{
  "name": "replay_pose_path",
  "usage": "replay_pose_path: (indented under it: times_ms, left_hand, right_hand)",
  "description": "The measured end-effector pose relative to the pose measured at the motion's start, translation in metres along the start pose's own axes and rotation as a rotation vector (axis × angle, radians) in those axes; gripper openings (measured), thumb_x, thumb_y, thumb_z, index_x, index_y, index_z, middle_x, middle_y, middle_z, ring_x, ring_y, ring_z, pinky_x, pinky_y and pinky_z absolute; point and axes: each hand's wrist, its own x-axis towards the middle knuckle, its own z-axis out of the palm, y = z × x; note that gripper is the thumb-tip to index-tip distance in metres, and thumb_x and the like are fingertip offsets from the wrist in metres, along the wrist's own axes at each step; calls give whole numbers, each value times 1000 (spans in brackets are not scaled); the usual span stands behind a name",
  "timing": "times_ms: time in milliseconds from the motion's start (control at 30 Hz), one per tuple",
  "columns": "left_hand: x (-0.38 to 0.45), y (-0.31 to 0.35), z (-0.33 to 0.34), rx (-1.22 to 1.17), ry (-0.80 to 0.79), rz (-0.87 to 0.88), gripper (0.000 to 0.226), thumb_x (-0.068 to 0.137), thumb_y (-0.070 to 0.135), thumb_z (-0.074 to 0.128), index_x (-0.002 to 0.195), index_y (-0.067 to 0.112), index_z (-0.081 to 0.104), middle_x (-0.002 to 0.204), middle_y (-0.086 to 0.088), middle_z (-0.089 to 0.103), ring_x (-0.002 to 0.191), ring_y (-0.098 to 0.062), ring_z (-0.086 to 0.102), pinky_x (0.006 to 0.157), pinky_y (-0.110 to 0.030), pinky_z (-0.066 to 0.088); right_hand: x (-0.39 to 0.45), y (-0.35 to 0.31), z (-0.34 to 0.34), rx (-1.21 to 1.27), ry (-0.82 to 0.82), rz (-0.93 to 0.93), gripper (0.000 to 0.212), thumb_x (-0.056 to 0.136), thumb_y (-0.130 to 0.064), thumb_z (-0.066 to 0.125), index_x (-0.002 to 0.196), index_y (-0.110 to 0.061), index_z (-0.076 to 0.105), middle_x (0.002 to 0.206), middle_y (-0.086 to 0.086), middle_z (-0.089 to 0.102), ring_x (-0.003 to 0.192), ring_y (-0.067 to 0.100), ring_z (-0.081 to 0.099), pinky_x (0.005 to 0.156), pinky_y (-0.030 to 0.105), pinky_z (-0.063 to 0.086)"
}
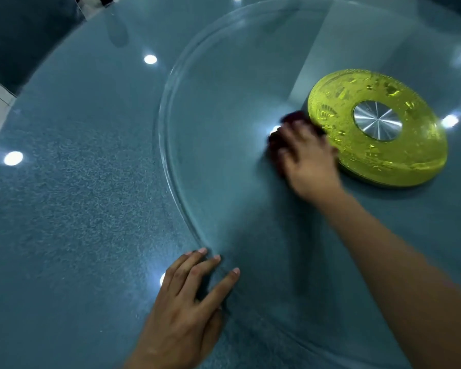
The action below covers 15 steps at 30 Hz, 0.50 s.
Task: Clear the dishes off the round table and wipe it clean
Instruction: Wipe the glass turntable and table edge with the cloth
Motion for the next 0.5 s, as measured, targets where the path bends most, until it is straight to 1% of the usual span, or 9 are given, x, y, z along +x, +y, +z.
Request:
replay_pose_path:
  times_ms: [67, 100, 133, 167, 200, 233, 400, 467, 500]
  left_hand:
    - [5, -1, 0, -32, -7, 5, 45, 86, 19, 58, 128, 17, 70, 134, -14, 61, 136, -33, 49, 113, -51, 37]
    - [8, -2, -1, -45, -6, -4, 44, 87, 19, 58, 129, 15, 70, 137, -15, 59, 137, -33, 48, 113, -52, 38]
    - [12, -5, -1, -53, -3, -18, 43, 89, 19, 57, 130, 13, 69, 141, -15, 57, 139, -34, 46, 113, -53, 37]
    - [17, -8, -2, -54, 2, -32, 43, 90, 19, 56, 131, 12, 67, 144, -15, 54, 140, -35, 45, 114, -53, 37]
    - [22, -11, -3, -48, 4, -41, 43, 92, 19, 55, 132, 11, 66, 147, -15, 52, 141, -35, 43, 115, -54, 36]
    - [27, -13, -4, -42, 0, -46, 43, 93, 20, 55, 133, 10, 66, 148, -14, 51, 141, -34, 43, 115, -54, 35]
    - [50, -17, -4, -4, -18, -84, 40, 93, 22, 53, 128, 10, 68, 143, -13, 55, 137, -33, 47, 116, -52, 34]
    - [56, -17, -4, -7, -18, -100, 38, 92, 20, 53, 124, 10, 69, 140, -12, 57, 134, -33, 50, 114, -52, 37]
    - [62, -18, -2, -7, -20, -98, 36, 92, 20, 53, 122, 10, 70, 139, -11, 58, 132, -32, 51, 112, -51, 38]
  right_hand:
    - [8, 54, -17, -31, 12, 458, 60, 102, -47, 29, 158, -28, 24, 166, 8, 19, 153, 24, 15, 123, 54, 6]
    - [11, 66, -23, -15, 2, 629, 61, 103, -46, 27, 160, -26, 19, 167, 8, 13, 154, 23, 9, 123, 54, 1]
    - [16, 68, -24, -1, 0, 735, 62, 104, -46, 26, 160, -24, 16, 168, 7, 9, 155, 23, 5, 123, 54, -1]
    - [22, 61, -22, 1, 5, 770, 62, 104, -45, 26, 161, -22, 14, 168, 8, 7, 155, 23, 4, 123, 55, -2]
    - [30, 47, -18, -6, 12, 736, 62, 104, -44, 26, 161, -21, 14, 168, 8, 7, 155, 23, 4, 123, 55, -3]
    - [39, 29, -11, -16, 12, 639, 62, 104, -43, 27, 160, -20, 15, 168, 9, 8, 155, 24, 6, 123, 54, -2]
    - [52, -95, 15, 6, -92, -80, 57, 103, -45, 34, 158, -31, 25, 166, 4, 19, 153, 19, 15, 124, 48, 0]
    - [40, -108, 17, 61, -145, -222, 56, 103, -47, 34, 158, -36, 23, 167, -3, 17, 154, 13, 12, 125, 44, -3]
    - [37, -95, 14, 74, -147, -230, 56, 104, -47, 33, 158, -38, 22, 167, -5, 16, 154, 12, 10, 125, 42, -4]
